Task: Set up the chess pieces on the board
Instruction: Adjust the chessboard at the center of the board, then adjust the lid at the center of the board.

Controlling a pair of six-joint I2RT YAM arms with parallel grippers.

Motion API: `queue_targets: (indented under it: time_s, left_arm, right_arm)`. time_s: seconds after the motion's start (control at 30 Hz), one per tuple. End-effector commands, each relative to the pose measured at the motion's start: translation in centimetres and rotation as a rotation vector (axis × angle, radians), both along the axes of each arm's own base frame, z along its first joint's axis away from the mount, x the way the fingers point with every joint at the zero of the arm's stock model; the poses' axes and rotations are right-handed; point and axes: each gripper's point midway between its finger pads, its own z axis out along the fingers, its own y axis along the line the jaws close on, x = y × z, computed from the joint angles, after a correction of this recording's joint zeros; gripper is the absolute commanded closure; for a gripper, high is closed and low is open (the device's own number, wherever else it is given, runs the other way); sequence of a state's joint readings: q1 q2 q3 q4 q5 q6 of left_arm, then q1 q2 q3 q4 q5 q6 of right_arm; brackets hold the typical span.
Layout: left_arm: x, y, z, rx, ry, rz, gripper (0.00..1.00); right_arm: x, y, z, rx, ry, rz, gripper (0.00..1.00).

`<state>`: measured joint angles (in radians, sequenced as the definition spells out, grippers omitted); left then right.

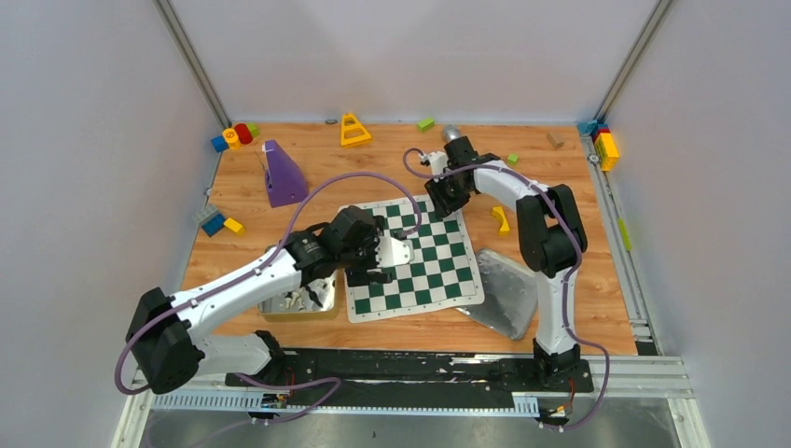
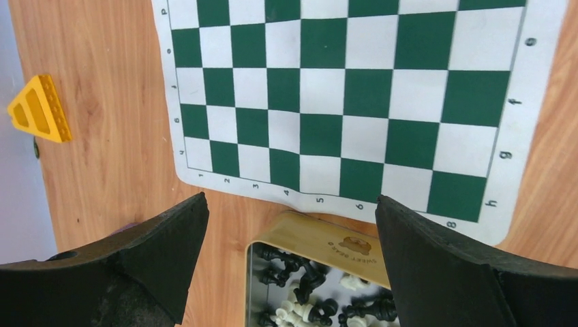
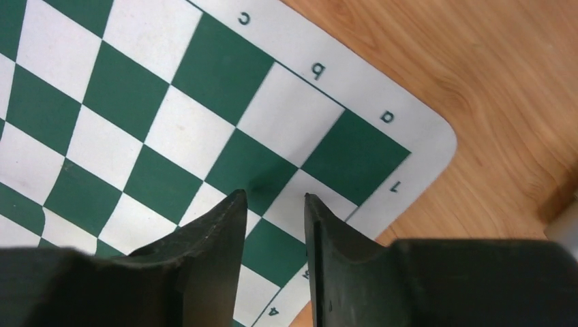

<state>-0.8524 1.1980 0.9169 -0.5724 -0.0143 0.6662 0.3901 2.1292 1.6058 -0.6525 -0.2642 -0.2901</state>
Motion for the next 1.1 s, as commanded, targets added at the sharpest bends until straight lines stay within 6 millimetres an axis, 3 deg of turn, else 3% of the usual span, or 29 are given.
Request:
queue_targets:
  time_s: [0.0, 0.1, 0.2, 0.47, 0.63, 0.8, 1.07]
  left_arm:
    - [2.6, -0.4, 0.3, -0.053, -0.031, 0.096, 0.0]
    - [3.9, 0.0, -0.1, -0.057, -0.033, 0.136, 0.0]
    - [4.6, 0.2, -0.9, -0.044, -0.016, 0.161, 0.0]
    - [5.9, -0.7, -2.9, -0.015, 0.035, 0.173, 0.0]
    - [6.4, -1.1, -3.8, 0.002, 0.056, 0.182, 0.0]
    - [6.8, -1.5, -4.7, 0.035, 0.098, 0.197, 0.0]
    - [7.8, -0.5, -6.7, 0.153, 0.137, 0.276, 0.0]
  right_arm:
    - [1.5, -0.9, 6.0, 0.098, -0.112, -0.045, 0.58]
    - [0.0, -2.3, 8.8, 0.141, -0.147, -0.036, 0.48]
    - [-3.0, -4.2, 10.0, 0.132, -0.164, -0.007, 0.42]
    - [-13.0, -9.2, 7.3, 0.017, -0.082, 0.05, 0.44]
    - [-17.7, -11.4, 5.1, -0.062, -0.035, 0.105, 0.47]
    - [-20.3, -13.9, 2.2, -0.16, 0.022, 0.126, 0.48]
    - [-21.2, -17.8, 0.0, -0.234, 0.069, 0.08, 0.49]
